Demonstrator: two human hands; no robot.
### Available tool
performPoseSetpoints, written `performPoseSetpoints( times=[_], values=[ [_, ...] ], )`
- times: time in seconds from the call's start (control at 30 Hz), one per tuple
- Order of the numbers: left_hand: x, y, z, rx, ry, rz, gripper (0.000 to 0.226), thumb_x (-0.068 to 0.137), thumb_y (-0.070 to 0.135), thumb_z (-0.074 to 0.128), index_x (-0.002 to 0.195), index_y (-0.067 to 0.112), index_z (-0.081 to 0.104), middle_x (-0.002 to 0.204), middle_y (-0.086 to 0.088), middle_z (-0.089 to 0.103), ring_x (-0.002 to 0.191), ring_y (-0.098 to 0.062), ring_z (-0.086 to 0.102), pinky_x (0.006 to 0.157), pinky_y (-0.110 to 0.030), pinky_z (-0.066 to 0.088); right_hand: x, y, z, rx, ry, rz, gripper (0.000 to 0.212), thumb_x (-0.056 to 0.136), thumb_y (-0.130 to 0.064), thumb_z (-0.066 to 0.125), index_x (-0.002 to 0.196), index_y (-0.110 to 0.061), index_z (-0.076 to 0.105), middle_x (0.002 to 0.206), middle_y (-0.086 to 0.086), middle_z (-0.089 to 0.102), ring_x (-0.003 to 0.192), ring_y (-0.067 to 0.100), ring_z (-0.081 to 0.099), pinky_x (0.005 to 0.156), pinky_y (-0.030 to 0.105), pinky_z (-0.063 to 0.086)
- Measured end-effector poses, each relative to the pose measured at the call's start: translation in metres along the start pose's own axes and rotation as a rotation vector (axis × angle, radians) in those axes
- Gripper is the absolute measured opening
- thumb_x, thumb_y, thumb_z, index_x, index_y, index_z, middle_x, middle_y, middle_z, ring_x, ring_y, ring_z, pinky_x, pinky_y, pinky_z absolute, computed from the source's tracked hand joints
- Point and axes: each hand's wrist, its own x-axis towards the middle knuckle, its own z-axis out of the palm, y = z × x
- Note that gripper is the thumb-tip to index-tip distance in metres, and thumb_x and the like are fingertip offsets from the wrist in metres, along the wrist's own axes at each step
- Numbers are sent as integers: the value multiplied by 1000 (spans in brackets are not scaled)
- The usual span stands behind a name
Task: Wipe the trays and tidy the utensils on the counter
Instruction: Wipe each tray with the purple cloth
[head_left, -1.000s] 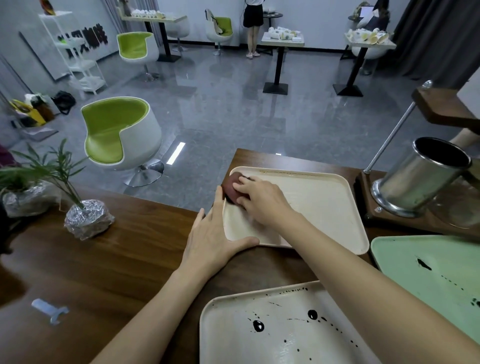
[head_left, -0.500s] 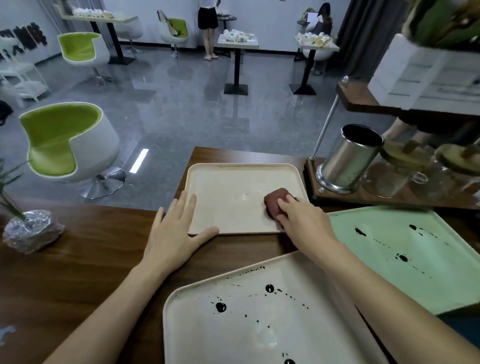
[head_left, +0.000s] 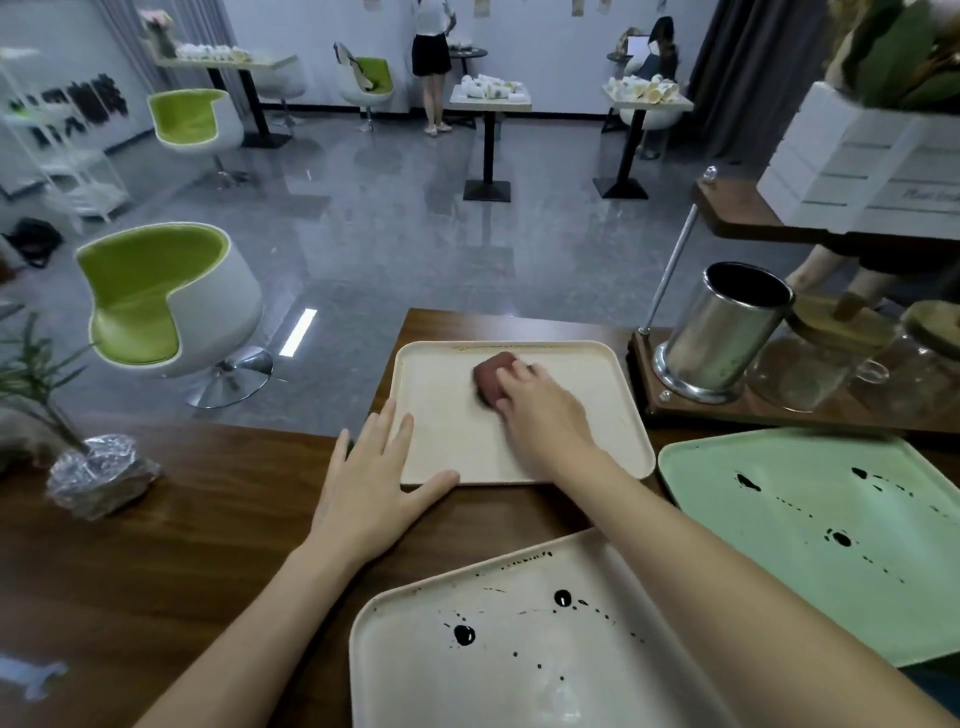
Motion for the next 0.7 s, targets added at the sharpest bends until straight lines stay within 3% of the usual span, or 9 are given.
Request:
performPoseSetpoints(
  times=[0.07,0.13,0.23,0.4,0.57,0.7],
  values=[
    [-1,1,0,2,-5,-7,116,73,98,2,165,28,11,172,6,-7,158,-13,-4,129,-47,-1,18,11,-3,-28,-6,90,20,103,-25,42,117,-20,55,135,1,52,125,25,43,75,39,44],
    [-1,1,-1,0,-10,-10,115,72,98,2,165,30,11,172,7,-9,158,-12,-6,128,-46,-3,34,-4,-2,-31,6,41,18,102,-24,42,112,-19,56,130,1,53,123,25,43,71,36,39],
    [-1,-1,-2,-7,2,-2,115,72,98,1,164,30,14,172,7,-8,158,-10,-6,128,-45,-4,50,-45,10,38,-5,-93,19,101,-29,45,112,-20,57,130,-1,54,127,24,42,75,38,45],
    [0,0,-3,10,20,-4,115,73,98,1,164,30,16,172,8,-5,158,-9,-4,129,-44,-2,62,-53,17,-4,31,-93,20,103,-34,46,114,-21,58,131,-3,54,128,22,43,69,34,38],
    [0,1,-2,7,21,-15,112,77,98,5,164,29,16,172,7,-3,158,-11,-1,129,-46,-2,49,1,6,-87,74,85,23,104,-32,45,119,-21,57,128,-1,55,122,23,47,66,35,35],
    [0,0,0,19,24,-19,110,78,98,7,164,30,15,172,7,-3,158,-11,-1,129,-46,-2,38,46,-1,-222,94,250,18,103,-24,44,115,-17,56,121,3,61,117,26,52,72,37,44]
  ],
)
